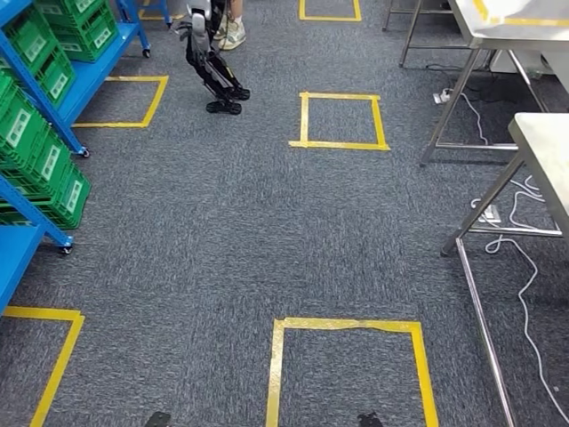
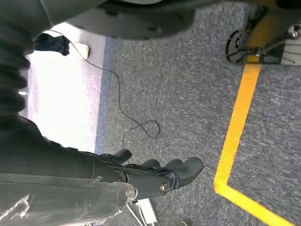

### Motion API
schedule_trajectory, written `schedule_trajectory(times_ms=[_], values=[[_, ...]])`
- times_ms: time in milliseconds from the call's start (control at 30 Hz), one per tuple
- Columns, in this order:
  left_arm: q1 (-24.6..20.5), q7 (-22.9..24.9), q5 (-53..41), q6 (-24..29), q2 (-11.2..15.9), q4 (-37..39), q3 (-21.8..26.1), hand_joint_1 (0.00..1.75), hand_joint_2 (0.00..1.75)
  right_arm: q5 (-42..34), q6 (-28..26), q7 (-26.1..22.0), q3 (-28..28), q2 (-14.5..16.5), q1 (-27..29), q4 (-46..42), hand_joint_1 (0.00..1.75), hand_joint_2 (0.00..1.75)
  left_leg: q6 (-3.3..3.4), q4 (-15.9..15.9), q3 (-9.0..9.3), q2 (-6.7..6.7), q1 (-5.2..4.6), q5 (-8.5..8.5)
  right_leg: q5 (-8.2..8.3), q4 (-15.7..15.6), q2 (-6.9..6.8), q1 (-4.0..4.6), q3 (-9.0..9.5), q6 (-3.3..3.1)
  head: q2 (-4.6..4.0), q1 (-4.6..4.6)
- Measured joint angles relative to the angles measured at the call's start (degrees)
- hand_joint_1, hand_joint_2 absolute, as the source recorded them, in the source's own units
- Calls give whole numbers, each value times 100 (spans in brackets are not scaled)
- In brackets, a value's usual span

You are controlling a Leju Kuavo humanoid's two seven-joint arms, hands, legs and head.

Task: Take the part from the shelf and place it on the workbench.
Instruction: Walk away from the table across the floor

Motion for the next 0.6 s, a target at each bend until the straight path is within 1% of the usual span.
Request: schedule_trajectory(times_ms=[67, 100, 133, 167, 200, 233, 267, 300, 333, 367, 400, 467, 500, 567, 600], values=[[-1, -1, -1, 0, -1, 1, 3, 0, 0, 2, 1, -6, 0, 1, 20, 0, 0, 0, -2, -30, 26, -13, 9, 8, -309, 576, 3, -27, -259, 53, 0, 8], [0, -1, -2, 0, -1, 1, 6, 0, 0, 4, 2, -10, 0, 1, 27, 0, 0, 0, -18, -29, 27, -30, 18, 7, -383, 788, 2, -48, -355, 81, 0, 8], [1, -1, -6, 0, -3, 1, 9, 0, 0, 7, 2, -15, 0, 0, 36, 0, 0, 0, -44, -26, 29, -54, 33, 3, -360, 843, 2, -73, -371, 112, 0, 7], [1, -1, -11, 0, -5, 0, 11, 0, 0, 8, 2, -21, 0, 0, 49, 0, 0, 0, -81, -19, 34, -83, 58, -3, -234, 702, 2, -103, -284, 147, 0, 7], [0, -1, -17, 0, -7, -1, 13, 0, 0, 3, 2, -27, 0, 0, 62, 0, 0, 0, -128, -4, 40, -117, 89, -16, -50, 394, 7, -142, -116, 190, 0, 9], [0, -1, -26, 0, 3, -1, 16, 0, 0, -4, 4, -33, 0, 9, 72, 3, 0, 0, -186, 15, 31, -147, 110, -31, 68, 90, 43, -172, 49, 249, 0, 22], [-2, -1, -31, 0, 14, -1, 20, 0, 0, -13, 7, -40, 0, 19, 77, 7, 0, 0, -242, 62, 6, -173, 120, -45, 145, -168, 83, -196, 179, 261, 0, 45], [-1, -2, -35, 0, 26, 0, 23, 0, 0, -20, 8, -48, 1, 30, 79, 10, 0, 0, -289, 90, -21, -193, 116, -46, 164, -308, 120, -211, 238, 239, 0, 50], [1, -3, -38, 0, 37, 1, 26, 0, 0, -22, 9, -54, 1, 40, 80, 13, 0, 0, -308, 107, -47, -203, 104, -38, 143, -340, 152, -215, 240, 205, 0, 47], [4, -4, -38, 0, 38, 1, 28, 0, 0, -23, 9, -60, 1, 42, 86, 14, 0, 0, -289, 116, -62, -208, 95, -16, 164, -363, 154, -224, 232, 146, 0, 33], [10, -5, -38, 0, 36, 1, 28, 0, 0, -24, 8, -69, 1, 43, 96, 14, 0, 0, -251, 95, -63, -209, 88, 15, 175, -363, 153, -229, 222, 125, 0, 5], [13, -7, -38, 0, 34, 1, 30, 0, 0, -29, 8, -93, 0, 44, 115, 15, 0, 0, -161, 87, -64, -209, 81, 68, 182, -369, 156, -229, 219, 118, 0, -7], [9, -7, -38, 0, 33, 1, 30, 0, 0, -33, 7, -107, 0, 44, 116, 15, 0, 0, -133, 83, -64, -208, 79, 86, 181, -369, 158, -220, 219, 99, 0, -10], [-2, -8, -38, 0, 34, 1, 30, 0, 0, -45, 4, -120, 0, 43, 108, 14, 0, 0, -99, 51, -57, -206, 81, 92, 171, -369, 157, -190, 218, 37, 0, -9], [-5, -8, -38, 0, 33, 1, 30, 0, 0, -49, 3, -124, 0, 43, 105, 13, 0, 0, -117, 27, -51, -204, 88, 84, 168, -369, 152, -171, 217, 5, 0, -8]])
